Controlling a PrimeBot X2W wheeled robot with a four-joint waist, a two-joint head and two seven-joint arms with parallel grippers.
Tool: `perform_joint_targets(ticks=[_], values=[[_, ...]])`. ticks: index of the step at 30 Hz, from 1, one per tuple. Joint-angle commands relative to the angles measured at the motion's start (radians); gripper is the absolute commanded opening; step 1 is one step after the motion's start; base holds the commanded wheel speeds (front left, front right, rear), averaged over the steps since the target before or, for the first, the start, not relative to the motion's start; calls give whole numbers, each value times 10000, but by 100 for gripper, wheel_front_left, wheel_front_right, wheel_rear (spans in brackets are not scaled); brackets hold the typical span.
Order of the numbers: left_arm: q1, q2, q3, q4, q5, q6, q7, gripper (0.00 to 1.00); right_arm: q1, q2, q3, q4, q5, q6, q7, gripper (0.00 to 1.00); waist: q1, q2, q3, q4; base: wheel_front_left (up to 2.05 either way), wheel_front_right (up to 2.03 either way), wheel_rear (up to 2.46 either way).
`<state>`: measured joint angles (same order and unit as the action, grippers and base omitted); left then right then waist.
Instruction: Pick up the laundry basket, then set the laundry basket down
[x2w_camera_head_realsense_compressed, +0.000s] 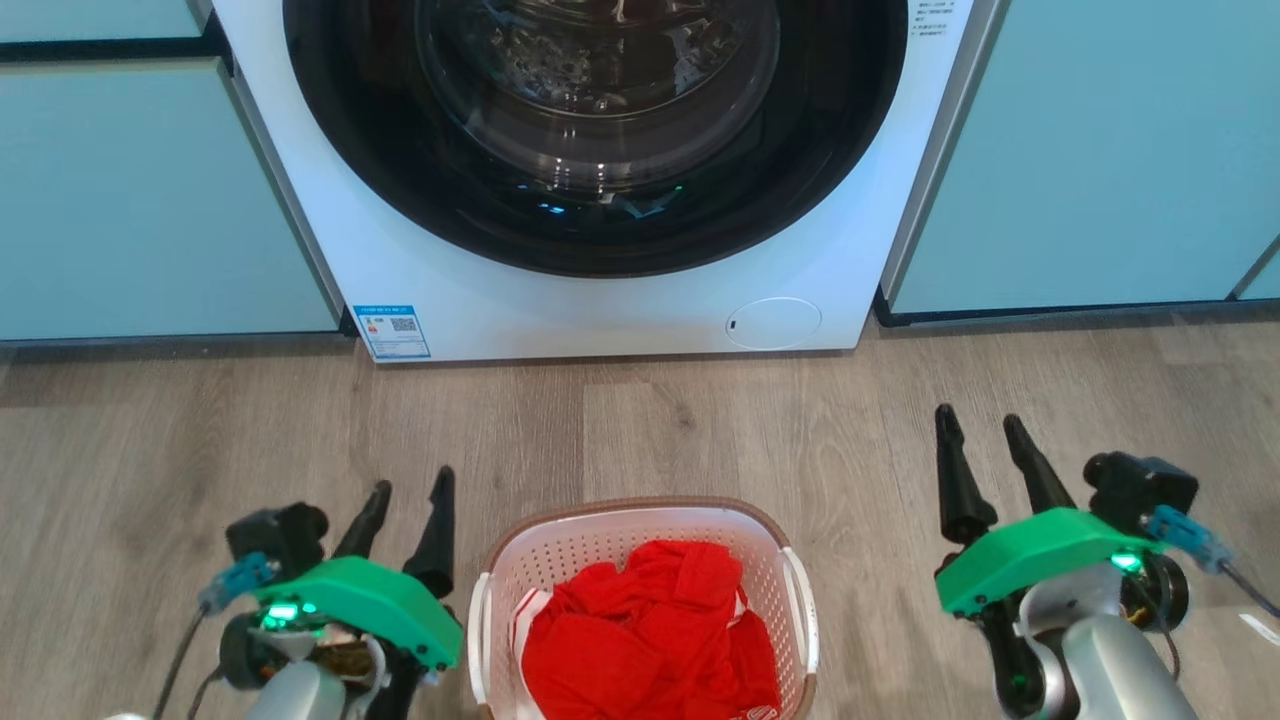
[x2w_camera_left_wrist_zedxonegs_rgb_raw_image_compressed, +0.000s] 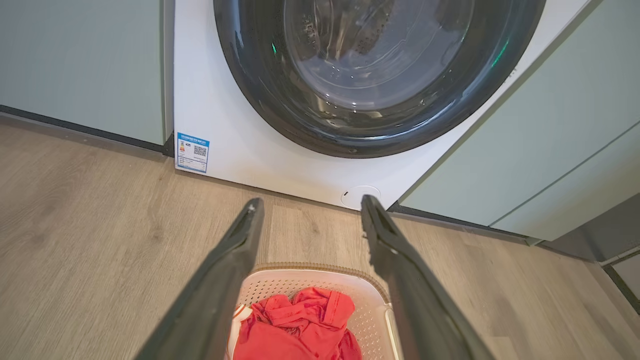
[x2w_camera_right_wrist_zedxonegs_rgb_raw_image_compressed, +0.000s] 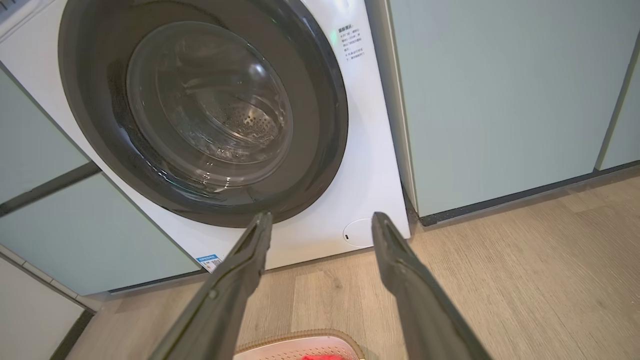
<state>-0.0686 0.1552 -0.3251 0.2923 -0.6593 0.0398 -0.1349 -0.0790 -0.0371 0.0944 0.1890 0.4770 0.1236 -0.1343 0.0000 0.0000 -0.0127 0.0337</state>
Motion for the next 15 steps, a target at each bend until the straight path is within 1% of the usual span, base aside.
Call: perform_joint_targets(ticks=[1, 4, 6, 9, 10, 15], values=[[-768, 15, 81, -109, 326, -165, -166, 100, -595, -92, 267, -190, -382, 50, -176, 100, 0, 0, -23, 11, 0, 0, 0], [-884, -18, 24, -54, 777, -193, -254, 100, -665, -95, 390, -32, -580, 51, -264, 100, 0, 0, -41, 15, 0, 0, 0], [-996, 20, -7, -299, 1346, -22, -313, 100, -719, -97, 461, -11, -783, 53, -322, 100, 0, 0, -33, 18, 0, 0, 0], [-1020, -42, 137, -1066, 2151, 531, -401, 100, -775, -100, 539, -101, -1044, 54, -410, 100, 0, 0, -5, 24, 0, 0, 0], [-1020, -42, 137, -1066, 2151, 531, -401, 100, -775, -100, 539, -101, -1044, 54, -410, 100, 0, 0, -5, 24, 0, 0, 0], [-843, -178, 450, -2439, 3277, 1565, -548, 100, -805, -105, 567, -467, -1480, 57, -556, 100, 0, 0, 55, 33, 0, 0, 0]])
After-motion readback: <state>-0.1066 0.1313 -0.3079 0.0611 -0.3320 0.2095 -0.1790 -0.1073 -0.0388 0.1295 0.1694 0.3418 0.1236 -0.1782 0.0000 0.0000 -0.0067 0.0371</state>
